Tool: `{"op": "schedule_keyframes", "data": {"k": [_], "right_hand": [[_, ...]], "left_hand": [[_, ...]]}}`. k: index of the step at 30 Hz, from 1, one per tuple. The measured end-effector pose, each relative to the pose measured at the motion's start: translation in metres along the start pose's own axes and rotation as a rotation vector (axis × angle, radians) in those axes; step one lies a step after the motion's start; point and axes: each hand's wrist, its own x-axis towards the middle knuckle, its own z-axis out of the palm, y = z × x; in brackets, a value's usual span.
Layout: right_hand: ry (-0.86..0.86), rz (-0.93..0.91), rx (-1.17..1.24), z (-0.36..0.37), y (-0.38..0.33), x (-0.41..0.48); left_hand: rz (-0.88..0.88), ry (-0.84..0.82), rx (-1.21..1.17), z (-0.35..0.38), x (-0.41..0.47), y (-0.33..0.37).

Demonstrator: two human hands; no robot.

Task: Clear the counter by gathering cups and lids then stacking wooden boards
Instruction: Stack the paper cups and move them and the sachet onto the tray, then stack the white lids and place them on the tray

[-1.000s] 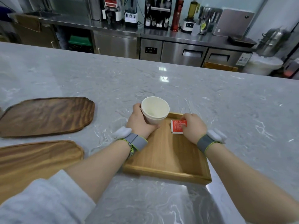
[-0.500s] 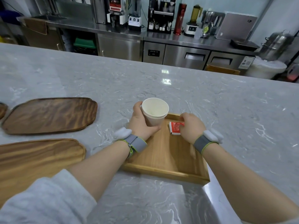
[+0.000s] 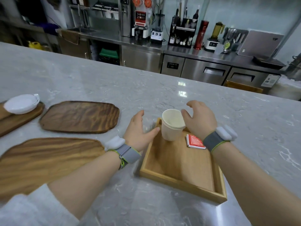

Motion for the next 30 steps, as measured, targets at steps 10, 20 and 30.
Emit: {"op": "schedule_keyframes", "data": {"k": [10, 20, 30], "right_hand": [[-0.137, -0.261, 0.08, 0.036, -0.108, 0.012], [-0.294, -0.455, 0.134, 0.077, -0.2, 0.013], [-0.422, -0.6, 0.082, 0.116, -0.27, 0.015]], "left_hand": [[-0.005, 0.226, 0.165, -0.092, -0.006, -0.023], [-0.13, 0.385, 0.252, -0.175, -0.028, -0.059], [-0.254, 0.515, 0.305, -0.239, -0.044, -0.091]]}}
